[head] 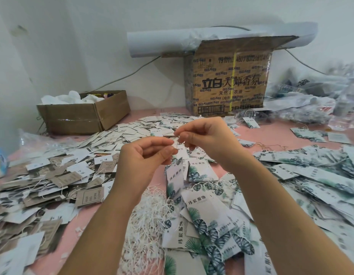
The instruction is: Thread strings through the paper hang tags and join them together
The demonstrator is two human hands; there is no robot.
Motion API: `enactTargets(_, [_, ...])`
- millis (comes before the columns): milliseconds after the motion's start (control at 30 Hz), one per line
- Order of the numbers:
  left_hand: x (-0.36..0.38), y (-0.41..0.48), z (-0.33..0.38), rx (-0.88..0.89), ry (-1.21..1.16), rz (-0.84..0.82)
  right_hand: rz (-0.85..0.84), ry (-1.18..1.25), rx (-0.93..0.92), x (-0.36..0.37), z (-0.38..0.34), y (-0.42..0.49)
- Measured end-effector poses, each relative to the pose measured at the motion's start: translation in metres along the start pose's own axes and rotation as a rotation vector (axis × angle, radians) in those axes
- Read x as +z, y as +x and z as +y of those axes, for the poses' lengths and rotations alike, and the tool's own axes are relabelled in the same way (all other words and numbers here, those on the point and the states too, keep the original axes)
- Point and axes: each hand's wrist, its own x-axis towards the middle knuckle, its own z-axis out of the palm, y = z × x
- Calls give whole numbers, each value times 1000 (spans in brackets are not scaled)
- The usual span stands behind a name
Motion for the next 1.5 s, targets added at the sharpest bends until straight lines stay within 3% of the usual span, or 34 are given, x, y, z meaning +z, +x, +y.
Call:
enactTargets(200, [-1, 3, -3, 5, 46, 75, -56, 35, 44, 0, -2, -1])
enactTargets(967, [9, 1, -3, 30, 57, 108, -65, -2, -21, 11, -3, -1])
enactTargets(1300, [4, 0, 1, -240, -251, 14, -58, 167, -54, 16, -2, -2])
enactTargets(1500, [4, 0, -5, -226, -83, 34, -157, 87, -16, 17, -5, -2])
